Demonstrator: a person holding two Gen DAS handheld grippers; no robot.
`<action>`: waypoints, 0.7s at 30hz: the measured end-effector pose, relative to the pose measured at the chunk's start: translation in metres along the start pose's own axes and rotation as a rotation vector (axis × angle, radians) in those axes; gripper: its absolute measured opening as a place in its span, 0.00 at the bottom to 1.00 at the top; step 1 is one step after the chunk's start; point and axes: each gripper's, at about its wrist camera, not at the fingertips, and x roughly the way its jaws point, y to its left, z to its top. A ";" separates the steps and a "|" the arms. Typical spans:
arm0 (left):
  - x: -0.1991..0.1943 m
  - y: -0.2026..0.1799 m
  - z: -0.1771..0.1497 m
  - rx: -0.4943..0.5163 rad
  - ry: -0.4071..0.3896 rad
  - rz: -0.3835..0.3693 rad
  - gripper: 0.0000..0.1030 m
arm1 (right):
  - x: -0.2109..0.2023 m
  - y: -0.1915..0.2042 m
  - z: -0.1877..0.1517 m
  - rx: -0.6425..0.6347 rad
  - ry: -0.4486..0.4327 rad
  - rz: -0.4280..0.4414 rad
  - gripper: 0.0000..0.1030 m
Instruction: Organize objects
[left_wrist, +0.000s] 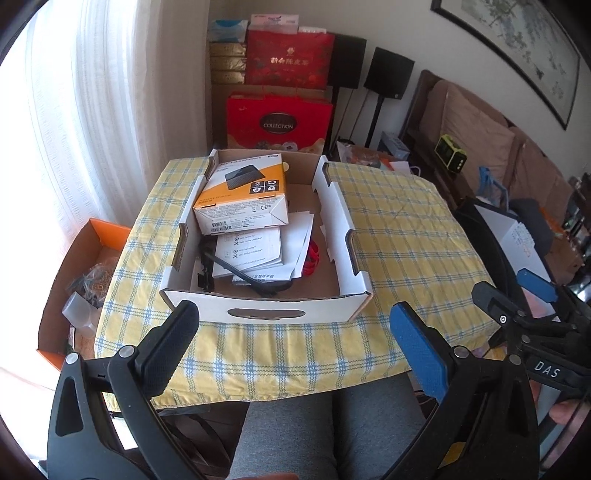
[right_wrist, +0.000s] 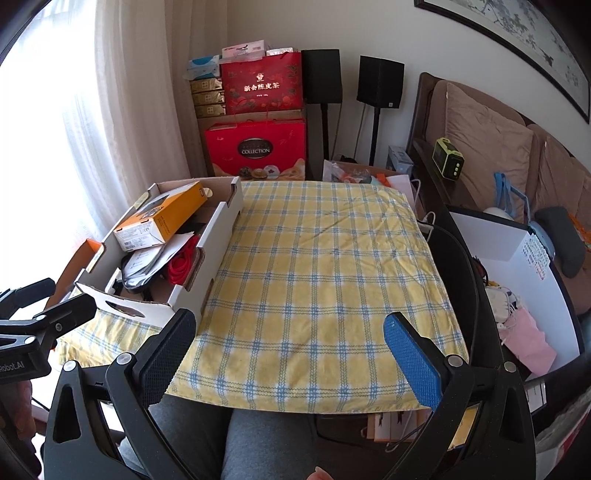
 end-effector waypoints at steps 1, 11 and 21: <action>0.000 -0.002 0.000 0.007 -0.001 0.005 1.00 | -0.001 0.001 0.000 -0.003 -0.002 -0.005 1.00; -0.002 -0.017 -0.002 0.039 -0.001 0.005 1.00 | -0.004 -0.002 0.001 -0.007 -0.013 -0.033 1.00; -0.002 -0.011 0.000 0.030 -0.011 0.046 1.00 | -0.005 -0.002 0.001 -0.007 -0.016 -0.035 1.00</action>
